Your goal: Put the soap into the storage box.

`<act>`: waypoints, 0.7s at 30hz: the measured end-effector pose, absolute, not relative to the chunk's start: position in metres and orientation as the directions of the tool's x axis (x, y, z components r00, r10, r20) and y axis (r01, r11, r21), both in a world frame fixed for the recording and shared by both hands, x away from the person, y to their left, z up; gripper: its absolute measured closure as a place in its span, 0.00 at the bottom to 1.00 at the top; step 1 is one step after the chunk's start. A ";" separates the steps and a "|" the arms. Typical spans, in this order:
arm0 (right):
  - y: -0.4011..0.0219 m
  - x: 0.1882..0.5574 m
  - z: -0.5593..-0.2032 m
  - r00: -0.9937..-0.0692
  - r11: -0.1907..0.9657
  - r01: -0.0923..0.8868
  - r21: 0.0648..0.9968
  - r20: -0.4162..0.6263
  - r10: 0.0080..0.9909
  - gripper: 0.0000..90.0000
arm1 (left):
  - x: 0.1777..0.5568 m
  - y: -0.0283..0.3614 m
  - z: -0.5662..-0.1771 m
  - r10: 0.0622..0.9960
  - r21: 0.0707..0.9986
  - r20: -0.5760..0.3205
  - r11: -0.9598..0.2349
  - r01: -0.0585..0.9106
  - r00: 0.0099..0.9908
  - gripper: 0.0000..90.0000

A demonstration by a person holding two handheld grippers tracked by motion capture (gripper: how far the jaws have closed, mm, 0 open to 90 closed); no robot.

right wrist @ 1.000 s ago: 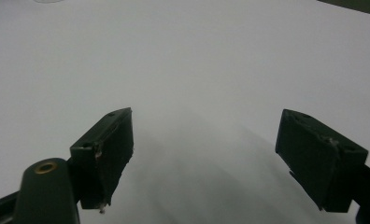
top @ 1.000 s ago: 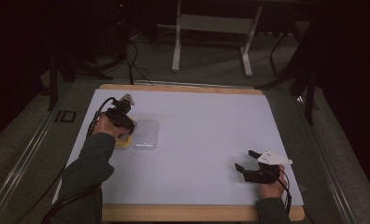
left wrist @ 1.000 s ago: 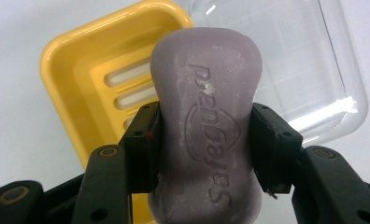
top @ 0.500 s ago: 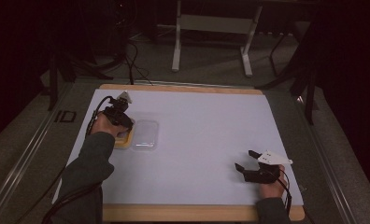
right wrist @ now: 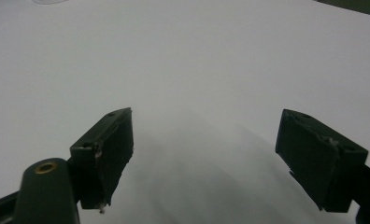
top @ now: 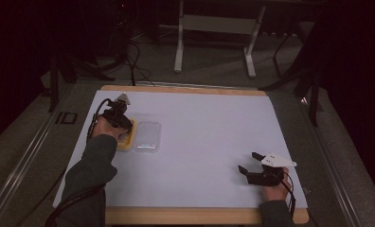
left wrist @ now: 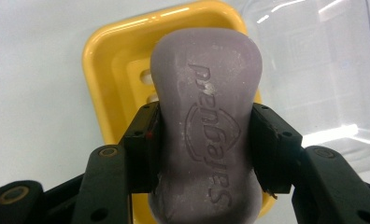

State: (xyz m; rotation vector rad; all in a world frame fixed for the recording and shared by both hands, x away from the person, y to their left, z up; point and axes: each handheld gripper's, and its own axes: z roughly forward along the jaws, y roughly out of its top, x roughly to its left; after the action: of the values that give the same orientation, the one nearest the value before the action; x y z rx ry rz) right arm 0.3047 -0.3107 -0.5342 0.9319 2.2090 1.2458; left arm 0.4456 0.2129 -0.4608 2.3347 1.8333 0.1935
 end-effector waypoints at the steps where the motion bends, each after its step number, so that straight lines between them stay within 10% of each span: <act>1: -0.311 0.305 -0.534 -0.678 0.369 0.341 0.865 -0.045 0.733 0.21 | 0.446 0.214 -0.461 0.972 0.208 -0.002 -0.229 0.951 0.235 0.55; 21: -0.311 0.304 -0.534 -0.678 0.368 0.341 0.865 -0.045 0.734 0.21 | 0.446 0.217 -0.477 0.979 0.197 0.041 -0.204 0.959 0.200 0.55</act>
State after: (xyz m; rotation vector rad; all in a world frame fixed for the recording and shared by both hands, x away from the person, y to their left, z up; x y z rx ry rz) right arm 0.3044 -0.3106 -0.5342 0.9321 2.2086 1.2456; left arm 0.4461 0.2174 -0.4774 2.3306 1.8953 0.2368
